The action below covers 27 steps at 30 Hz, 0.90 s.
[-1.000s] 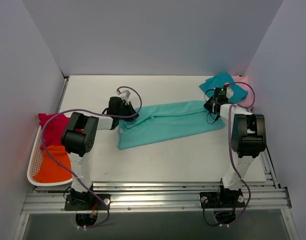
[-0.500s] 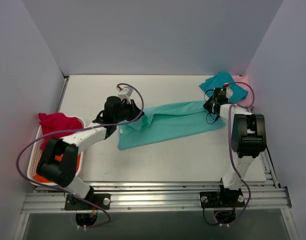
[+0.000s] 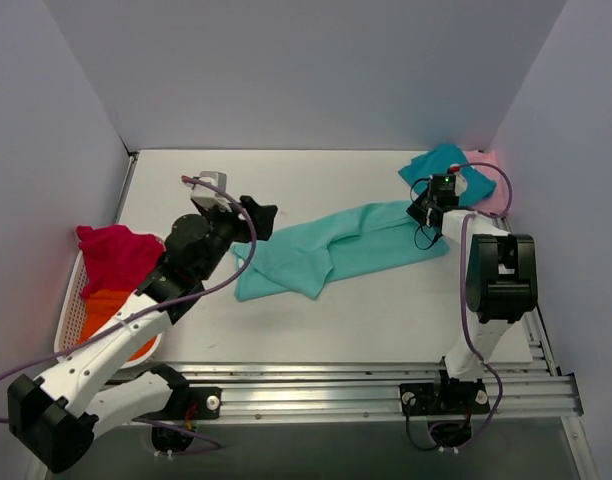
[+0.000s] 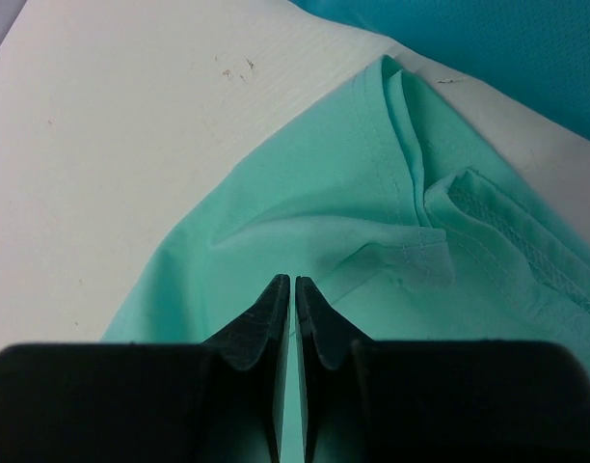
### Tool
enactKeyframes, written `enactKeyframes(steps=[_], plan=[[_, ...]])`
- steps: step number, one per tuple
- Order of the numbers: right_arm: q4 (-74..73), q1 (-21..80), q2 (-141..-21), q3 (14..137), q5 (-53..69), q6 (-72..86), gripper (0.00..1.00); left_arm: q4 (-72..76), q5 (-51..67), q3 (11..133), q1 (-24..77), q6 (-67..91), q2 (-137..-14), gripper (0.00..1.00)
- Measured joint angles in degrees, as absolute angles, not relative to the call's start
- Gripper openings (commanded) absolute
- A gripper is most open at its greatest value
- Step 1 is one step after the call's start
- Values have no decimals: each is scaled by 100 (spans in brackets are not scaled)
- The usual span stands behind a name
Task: Fold and stack the t-shirts
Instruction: Fold the other side of the tshirt into a rectangle
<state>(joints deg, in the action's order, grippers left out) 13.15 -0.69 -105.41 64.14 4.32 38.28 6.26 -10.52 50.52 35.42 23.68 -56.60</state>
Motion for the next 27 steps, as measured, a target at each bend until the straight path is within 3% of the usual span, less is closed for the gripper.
enactKeyframes(steps=[8, 10, 19, 27], plan=[[1376, -69, -10538, 6414, 502, 3828, 4, 128, -1664, 5006, 3531, 2497, -7651, 100], [1396, -69, -10541, 6414, 504, 3828, 4, 69, -1852, 4960, 3505, 2751, -7915, 92], [1437, -69, -10575, 6414, 539, 3830, 5, 19, -2211, 4045, 3461, 4125, -8068, 89], [1455, -69, -10580, 6414, 539, 3830, 5, 228, -1887, 3452, 3463, 4836, -7876, 95]])
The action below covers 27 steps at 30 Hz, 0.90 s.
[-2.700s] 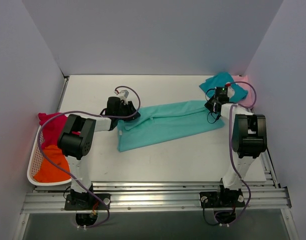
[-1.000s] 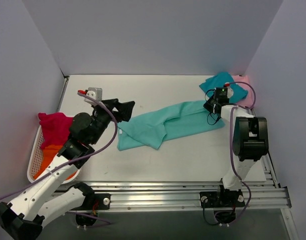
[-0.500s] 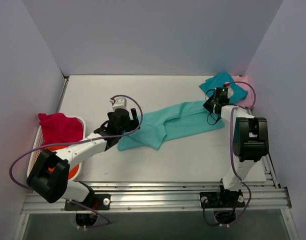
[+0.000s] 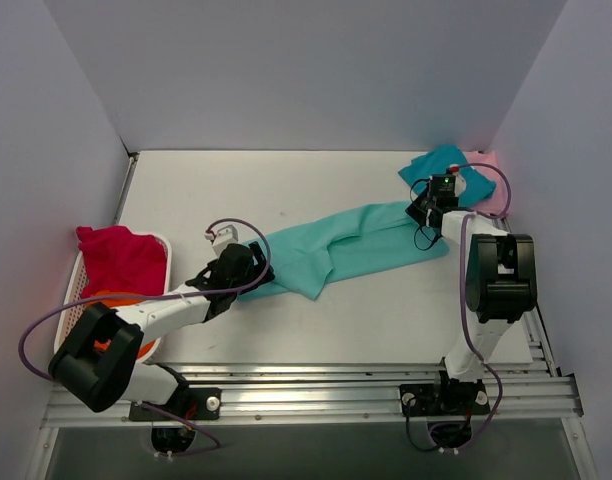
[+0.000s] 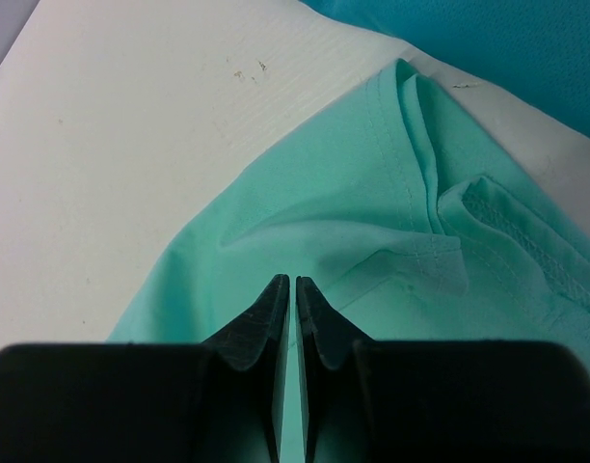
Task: Fold and stack the t-shirts
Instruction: Fold the other side of the tshirt into a rectangle
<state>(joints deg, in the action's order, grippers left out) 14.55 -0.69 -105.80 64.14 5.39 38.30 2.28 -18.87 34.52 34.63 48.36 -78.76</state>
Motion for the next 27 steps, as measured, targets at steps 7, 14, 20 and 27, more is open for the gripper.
enactKeyframes(steps=[7, 14, 20, 27], plan=[[1476, -69, -10582, 6414, 537, 3828, 5, 683, -1588, 3450, 3461, 5076, -8084, 97], [1479, -69, -10600, 6414, 537, 3828, 6, 1133, -1378, 3441, 3463, 5192, -8200, 97], [1479, -69, -10676, 6414, 537, 3828, 5, 1485, -1223, 3465, 3463, 5269, -8680, 94], [1490, -69, -10678, 6414, 534, 3828, 5, 1820, -1149, 3518, 3463, 5356, -8936, 86]])
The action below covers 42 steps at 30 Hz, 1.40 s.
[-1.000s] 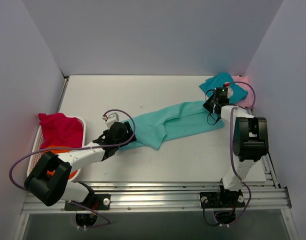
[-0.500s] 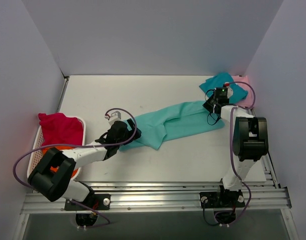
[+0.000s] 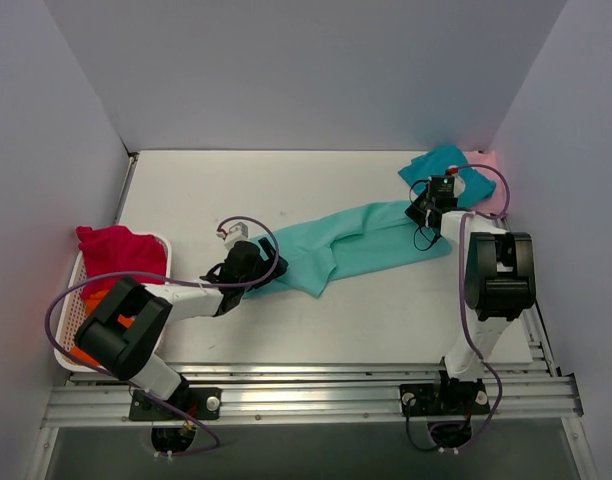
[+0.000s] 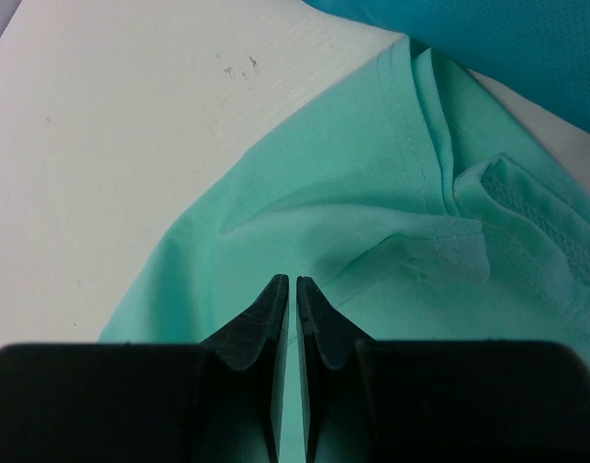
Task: Fold and stack the t-shirts
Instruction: Fold the other side of the tshirt into a rectangle
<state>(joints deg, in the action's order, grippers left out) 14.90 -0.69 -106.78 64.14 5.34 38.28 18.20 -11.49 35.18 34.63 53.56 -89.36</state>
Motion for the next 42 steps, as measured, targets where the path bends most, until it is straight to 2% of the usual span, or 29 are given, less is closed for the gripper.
enactKeyframes(steps=[23, 27, 30, 31, 33, 42], plan=[[1562, -69, -10871, 6414, 534, 3828, 5, 1870, -1173, 3968, 3439, 5358, -9288, 73], [1568, -69, -10914, 6416, 534, 3828, 5, 1885, -1170, 3988, 3433, 5352, -9511, 58], [1564, -69, -10978, 6416, 537, 3828, 5, 1957, -1151, 4027, 3411, 5349, -9623, 31], [1564, -69, -10989, 6416, 537, 3828, 5, 1984, -1129, 4042, 3400, 5343, -9662, 16], [1568, -69, -11006, 6416, 534, 3830, 5, 2025, -1103, 4077, 3369, 5341, -9749, 4], [1566, -69, -11037, 6418, 537, 3828, 5, 1826, -987, 4154, 3192, 5181, -9620, 2]])
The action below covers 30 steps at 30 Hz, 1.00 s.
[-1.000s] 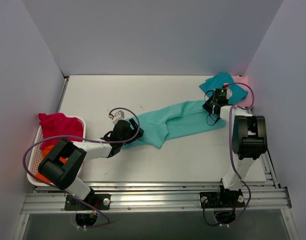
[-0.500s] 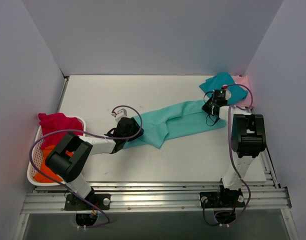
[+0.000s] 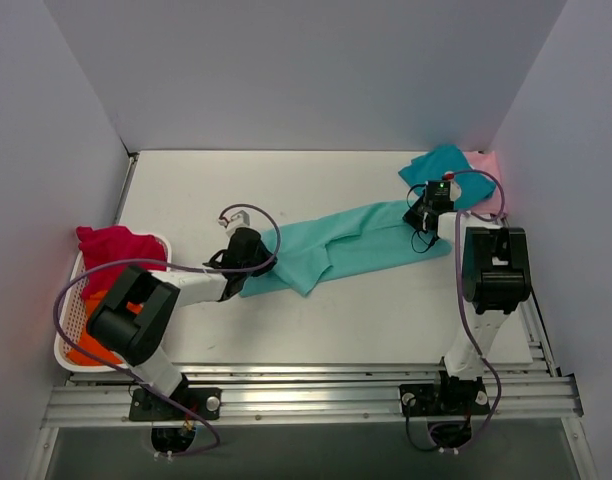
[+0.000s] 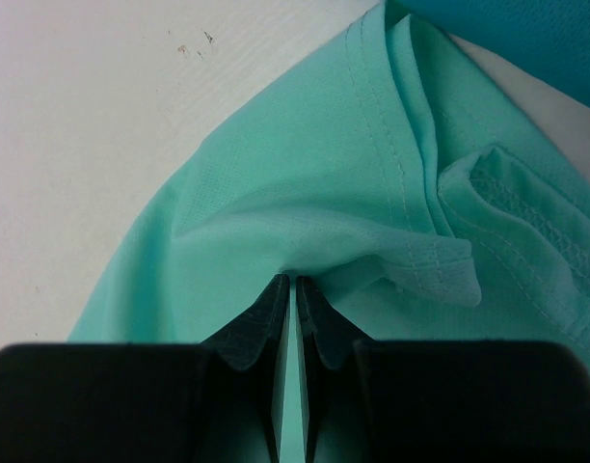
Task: Fold and stack the t-shirts
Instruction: Fold the other side of the tshirt into a rectangle
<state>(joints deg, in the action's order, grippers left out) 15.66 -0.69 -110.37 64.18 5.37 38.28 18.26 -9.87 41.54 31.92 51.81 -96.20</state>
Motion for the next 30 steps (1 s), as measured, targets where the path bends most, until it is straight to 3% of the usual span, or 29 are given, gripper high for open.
enactKeyframes(steps=[7, 15, 19, 21, 22, 27, 30], plan=[[1564, -69, -11059, 6482, 537, 3828, 5, 1470, -880, 4799, 2716, 4613, -9091, 7], [1584, -69, -11244, 6643, 539, 3828, 5, 1389, -263, 5933, 2187, 3813, -10077, 14], [1586, -69, -11365, 6676, 543, 3828, 5, 1323, 62, 6180, 1970, 3612, -10798, 26], [1588, -69, -11399, 6681, 545, 3828, 5, 1253, 198, 6198, 1826, 3564, -11087, 39], [1586, -69, -11417, 6687, 545, 3828, 5, 1203, 255, 6198, 1730, 3573, -11222, 53], [1590, -69, -11424, 6716, 565, 3828, 5, 1350, 412, 6239, 1367, 3669, -11229, 71], [1599, -69, -11424, 6733, 572, 3828, 5, 1369, 340, 6208, 1179, 3736, -11183, 75]])
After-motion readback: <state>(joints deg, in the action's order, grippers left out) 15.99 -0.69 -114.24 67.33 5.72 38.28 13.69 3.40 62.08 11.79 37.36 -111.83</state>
